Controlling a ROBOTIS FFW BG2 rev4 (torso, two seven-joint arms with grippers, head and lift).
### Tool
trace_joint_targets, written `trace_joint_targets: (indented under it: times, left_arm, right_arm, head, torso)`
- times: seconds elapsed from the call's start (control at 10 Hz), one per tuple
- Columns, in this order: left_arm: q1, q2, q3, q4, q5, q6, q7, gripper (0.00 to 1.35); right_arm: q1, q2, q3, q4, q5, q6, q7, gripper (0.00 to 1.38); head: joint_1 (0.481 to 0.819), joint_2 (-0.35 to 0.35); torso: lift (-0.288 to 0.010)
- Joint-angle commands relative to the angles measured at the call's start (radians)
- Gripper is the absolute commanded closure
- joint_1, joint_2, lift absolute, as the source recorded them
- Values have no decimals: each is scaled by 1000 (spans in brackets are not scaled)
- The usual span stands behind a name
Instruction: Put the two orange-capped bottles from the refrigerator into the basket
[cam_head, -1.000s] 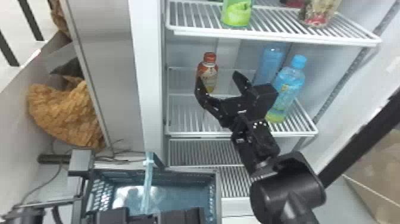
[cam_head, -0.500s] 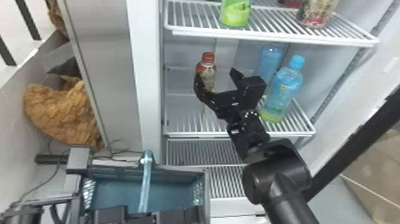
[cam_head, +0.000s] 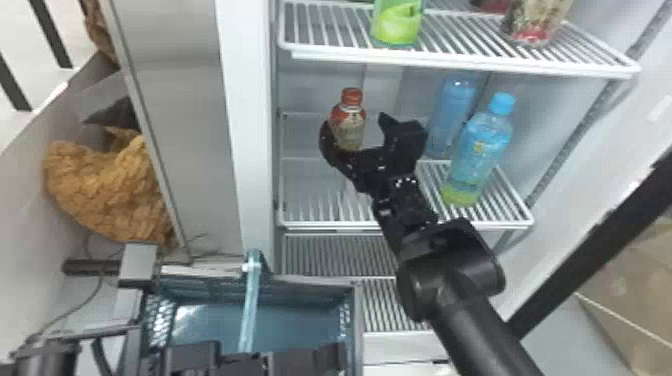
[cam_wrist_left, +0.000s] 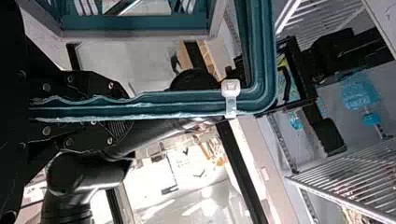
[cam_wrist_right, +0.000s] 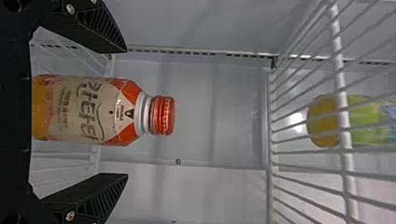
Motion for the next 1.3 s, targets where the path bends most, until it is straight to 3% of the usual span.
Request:
trace_joint_targets:
  times: [0.0,0.2,0.3,0.4,0.5,0.9,1.2]
  left_arm:
    - [-4,0,-4,4,0,0,0,1144]
    - [-4,0,-4,4,0,-2,0,1144]
    - [-4,0,-4,6,2,-2,0,1144]
    - [-6,0,-6,6,4,-2,0,1144]
    - [-4,0,-6,6,4,-2,0,1144]
    - [-1,0,-8,6,14,-2,-5,1144]
    - [1,0,-6,6,16,-2,-8,1144]
  right_arm:
    - [-46,-5,24,65,-1,-7,-11,101]
    - [-75,-5,36,114,-29,-7,-14,145]
    - [-95,-9,60,136,-67,-7,-12,367]
    - [-107,-11,72,146,-79,-7,-11,756]
    - [-107,-11,74,146,-81,-19,-11,883]
    - [-51,-21,38,72,-121,-49,37,886]
    - [119,-37,-50,-178,-121,-49,98,886]
  head:
    - [695,-139]
    - [695,-138]
    - [695,-139]
    - [695,-135]
    - [695,-128]
    - [695,-124]
    - [695,-143]
  torso:
    - [-288]
    - [-288]
    - [-288]
    - [-288]
    - [-288]
    - [-288]
    - [-288]
